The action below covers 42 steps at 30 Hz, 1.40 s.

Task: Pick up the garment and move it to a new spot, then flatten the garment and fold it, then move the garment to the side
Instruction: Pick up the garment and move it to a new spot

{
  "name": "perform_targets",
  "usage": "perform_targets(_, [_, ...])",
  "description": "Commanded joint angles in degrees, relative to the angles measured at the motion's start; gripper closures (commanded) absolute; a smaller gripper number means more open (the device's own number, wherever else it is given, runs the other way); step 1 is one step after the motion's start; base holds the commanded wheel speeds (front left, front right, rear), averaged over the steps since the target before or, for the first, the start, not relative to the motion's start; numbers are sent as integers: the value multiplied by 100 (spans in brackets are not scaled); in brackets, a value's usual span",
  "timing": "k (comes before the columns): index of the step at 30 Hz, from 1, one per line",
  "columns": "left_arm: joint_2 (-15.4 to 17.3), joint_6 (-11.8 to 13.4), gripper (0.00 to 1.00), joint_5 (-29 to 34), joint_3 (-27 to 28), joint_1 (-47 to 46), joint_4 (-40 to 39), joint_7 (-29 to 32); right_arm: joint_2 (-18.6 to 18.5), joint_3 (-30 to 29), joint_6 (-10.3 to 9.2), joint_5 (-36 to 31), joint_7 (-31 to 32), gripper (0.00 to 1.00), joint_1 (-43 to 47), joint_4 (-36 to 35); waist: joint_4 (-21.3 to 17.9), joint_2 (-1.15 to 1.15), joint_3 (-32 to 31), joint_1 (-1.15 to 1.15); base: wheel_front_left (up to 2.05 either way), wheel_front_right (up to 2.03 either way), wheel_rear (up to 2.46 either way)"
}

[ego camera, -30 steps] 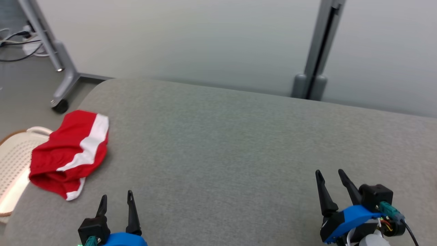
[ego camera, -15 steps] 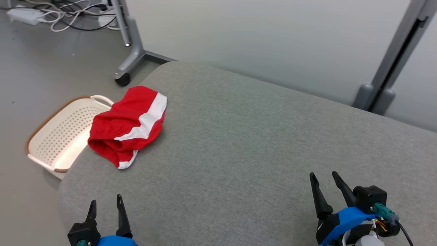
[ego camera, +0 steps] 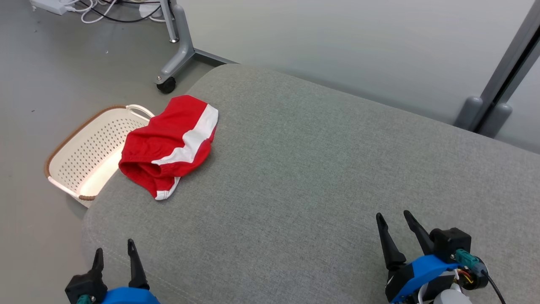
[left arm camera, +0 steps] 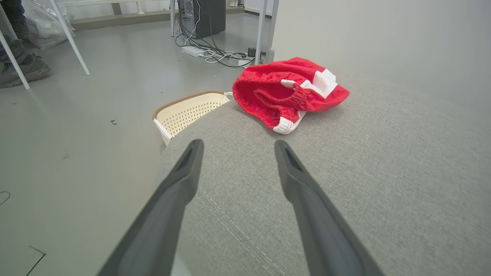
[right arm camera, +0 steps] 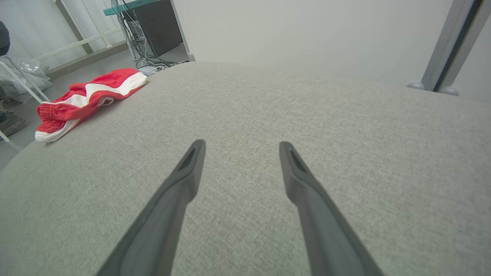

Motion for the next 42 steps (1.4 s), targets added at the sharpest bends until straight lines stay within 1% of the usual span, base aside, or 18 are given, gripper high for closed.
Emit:
perform_targets(1, [-5, -54, 0, -10, 114, -245, 73, -1, -17, 39, 1, -43, -21, 0, -78, -22, -60, 0, 67, 0, 0, 0, 0])
perform_targets(3, [1, -102, 0, -18, 252, -417, 173, -1, -18, 71, 1, -101, -21, 0, -122, -54, -128, 0, 159, 0, 0, 0, 0])
perform_targets(6, [-2, -81, 0, -29, 357, -604, 235, -1, -16, 97, 1, -182, -22, 0, -185, -90, -202, 0, 271, 0, 0, 0, 0])
perform_targets(11, [22, -220, 0, 59, 713, -1309, 517, -1, -17, 142, 1, -441, -21, 0, -356, -249, -455, 0, 700, 0, 0, 0, 0])
perform_targets(13, [30, -245, 0, 64, 750, -1433, 568, -1, -17, 153, 1, -489, -22, 0, -391, -278, -497, 0, 776, 0, 0, 0, 0])
perform_targets(17, [79, -363, 0, 66, 940, -1893, 865, -1, -18, 214, 1, -654, -22, 0, -548, -392, -678, 0, 1088, 0, 0, 0, 0])
perform_targets(24, [179, -458, 0, -3, 1313, -2534, 1444, -1, -84, 287, 1, -823, -22, 0, -798, -553, -993, 0, 1521, 0, 0, 0, 0])
perform_targets(28, [241, -386, 0, -57, 1576, -2808, 1740, -1, -187, 299, 1, -845, -21, 0, -879, -608, -1144, 0, 1711, 0, 0, 0, 0])
perform_targets(32, [316, -148, 0, -24, 1824, -3037, 2128, -1, -287, 294, 0, -842, -19, 0, -929, -627, -1256, 0, 1865, 0, 0, 0, 0])
perform_targets(36, [355, -13, 0, -44, 1990, -3243, 2446, -1, -343, 309, -1, -831, -16, 0, -961, -648, -1356, 0, 1957, 0, 0, 0, 0])
perform_targets(42, [328, -58, 0, -146, 2222, -3383, 2739, -1, -375, 291, -1, -815, -8, 0, -984, -638, -1474, 0, 2018, 0, 0, 0, 0])
